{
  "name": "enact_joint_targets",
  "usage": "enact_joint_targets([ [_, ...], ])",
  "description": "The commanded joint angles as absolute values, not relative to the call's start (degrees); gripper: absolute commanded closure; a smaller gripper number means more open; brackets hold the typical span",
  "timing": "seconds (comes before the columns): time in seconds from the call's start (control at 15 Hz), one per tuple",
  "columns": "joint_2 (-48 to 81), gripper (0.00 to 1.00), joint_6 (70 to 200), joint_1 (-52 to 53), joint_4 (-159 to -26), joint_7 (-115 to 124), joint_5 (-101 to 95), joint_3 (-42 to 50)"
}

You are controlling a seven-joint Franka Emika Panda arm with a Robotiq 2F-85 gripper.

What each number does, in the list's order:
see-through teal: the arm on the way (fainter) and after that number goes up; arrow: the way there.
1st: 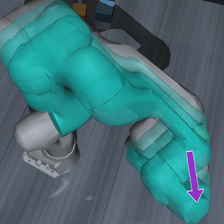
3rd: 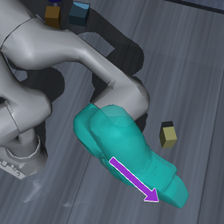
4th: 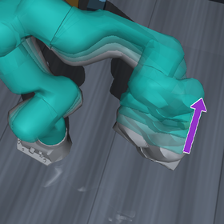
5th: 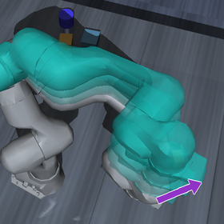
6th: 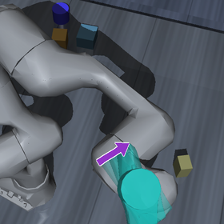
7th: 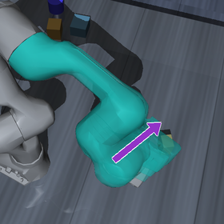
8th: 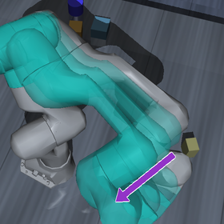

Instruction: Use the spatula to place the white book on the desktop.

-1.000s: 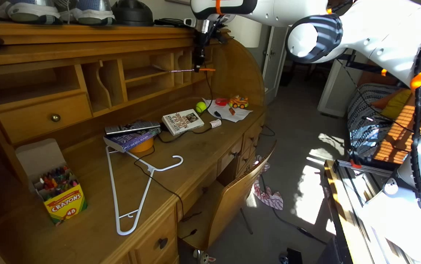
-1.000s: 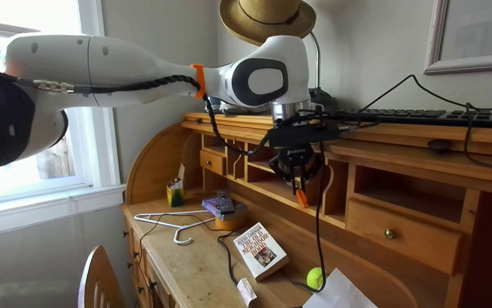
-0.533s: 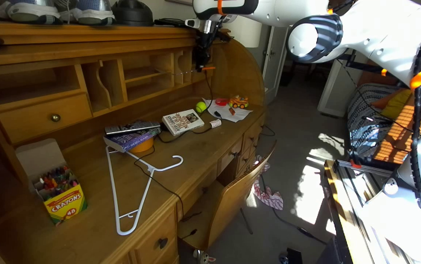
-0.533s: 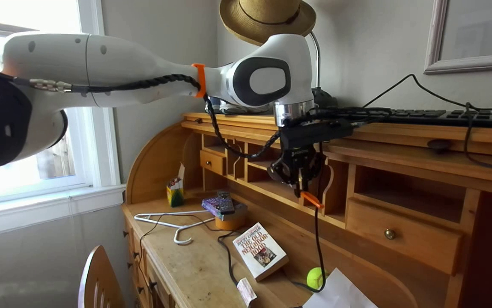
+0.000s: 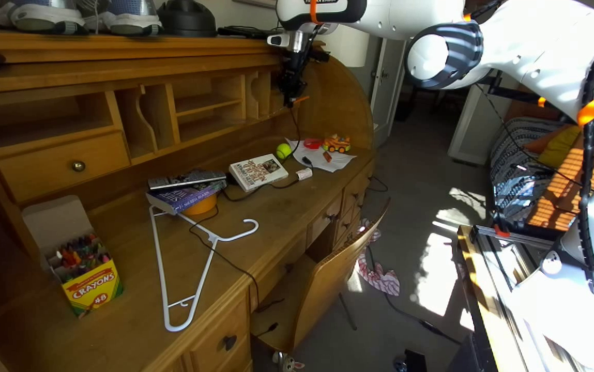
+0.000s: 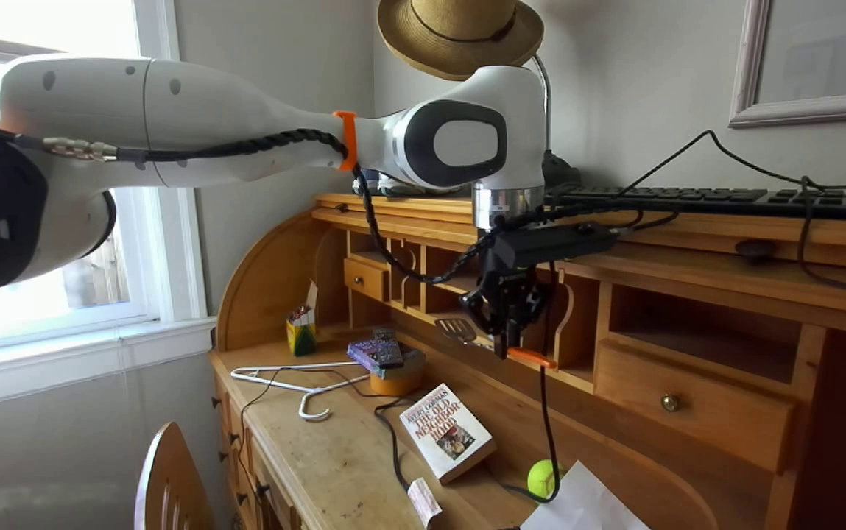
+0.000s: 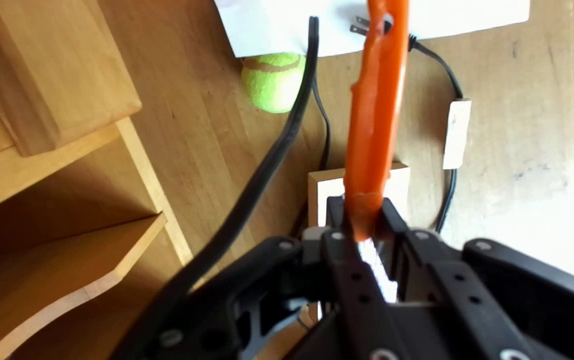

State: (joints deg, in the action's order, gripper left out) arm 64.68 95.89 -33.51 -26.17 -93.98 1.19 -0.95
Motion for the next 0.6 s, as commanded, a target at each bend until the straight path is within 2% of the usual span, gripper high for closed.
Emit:
enact_joint_targets([
  [0.0, 66.49, 0.95, 93.20, -33.93, -24.81, -94.24, 2.10, -0.47],
  [0.53, 68.18, 0.95, 94.60, -33.77, -26.24, -74.22, 4.92, -1.11],
])
